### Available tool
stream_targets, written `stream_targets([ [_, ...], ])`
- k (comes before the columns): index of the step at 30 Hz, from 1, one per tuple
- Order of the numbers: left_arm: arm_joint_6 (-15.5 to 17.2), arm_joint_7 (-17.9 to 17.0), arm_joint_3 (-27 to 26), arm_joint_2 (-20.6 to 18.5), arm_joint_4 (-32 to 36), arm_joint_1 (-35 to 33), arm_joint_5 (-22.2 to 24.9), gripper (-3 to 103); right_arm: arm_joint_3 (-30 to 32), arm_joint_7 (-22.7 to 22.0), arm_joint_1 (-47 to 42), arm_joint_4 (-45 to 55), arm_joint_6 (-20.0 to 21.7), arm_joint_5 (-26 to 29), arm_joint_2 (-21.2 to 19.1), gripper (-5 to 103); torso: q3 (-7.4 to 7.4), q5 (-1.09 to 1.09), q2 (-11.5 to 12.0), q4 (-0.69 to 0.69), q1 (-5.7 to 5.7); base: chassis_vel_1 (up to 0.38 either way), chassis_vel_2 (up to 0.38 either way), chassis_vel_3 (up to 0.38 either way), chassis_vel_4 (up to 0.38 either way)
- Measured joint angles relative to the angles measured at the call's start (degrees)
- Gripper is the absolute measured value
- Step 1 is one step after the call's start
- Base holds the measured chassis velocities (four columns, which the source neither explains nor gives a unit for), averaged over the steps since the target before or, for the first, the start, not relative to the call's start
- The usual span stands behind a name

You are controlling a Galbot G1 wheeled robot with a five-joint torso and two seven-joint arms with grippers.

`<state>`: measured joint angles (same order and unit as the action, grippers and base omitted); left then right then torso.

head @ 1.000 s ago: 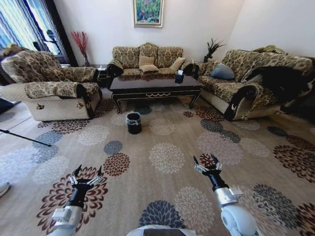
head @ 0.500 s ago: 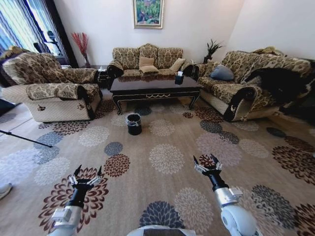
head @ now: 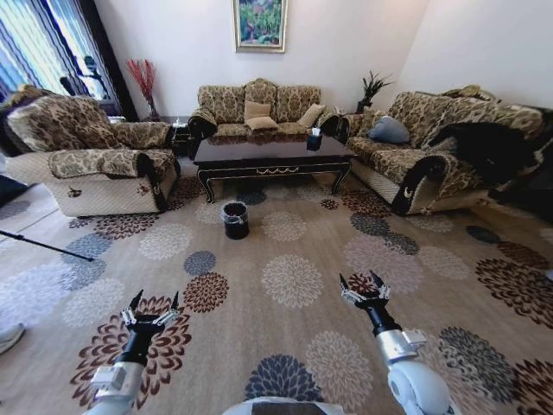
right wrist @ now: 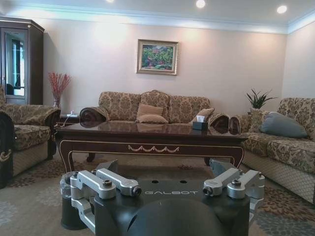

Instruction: Move to the front of the table and pick up the trash from the floor, then place it into the trash bin.

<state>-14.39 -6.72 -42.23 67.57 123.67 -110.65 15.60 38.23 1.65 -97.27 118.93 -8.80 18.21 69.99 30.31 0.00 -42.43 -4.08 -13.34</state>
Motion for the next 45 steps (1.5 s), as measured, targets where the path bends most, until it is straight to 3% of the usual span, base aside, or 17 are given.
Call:
stream_targets([
  [45, 0.0, 0.0, 0.0, 0.0, 0.0, 0.0, 0.0, 100, 0.0, 0.0, 0.0, 0.0, 0.0, 0.0, 0.0, 100, 6.64, 0.0, -11.6, 0.0, -4.97, 0.0, 0.0, 0.0, 0.0],
])
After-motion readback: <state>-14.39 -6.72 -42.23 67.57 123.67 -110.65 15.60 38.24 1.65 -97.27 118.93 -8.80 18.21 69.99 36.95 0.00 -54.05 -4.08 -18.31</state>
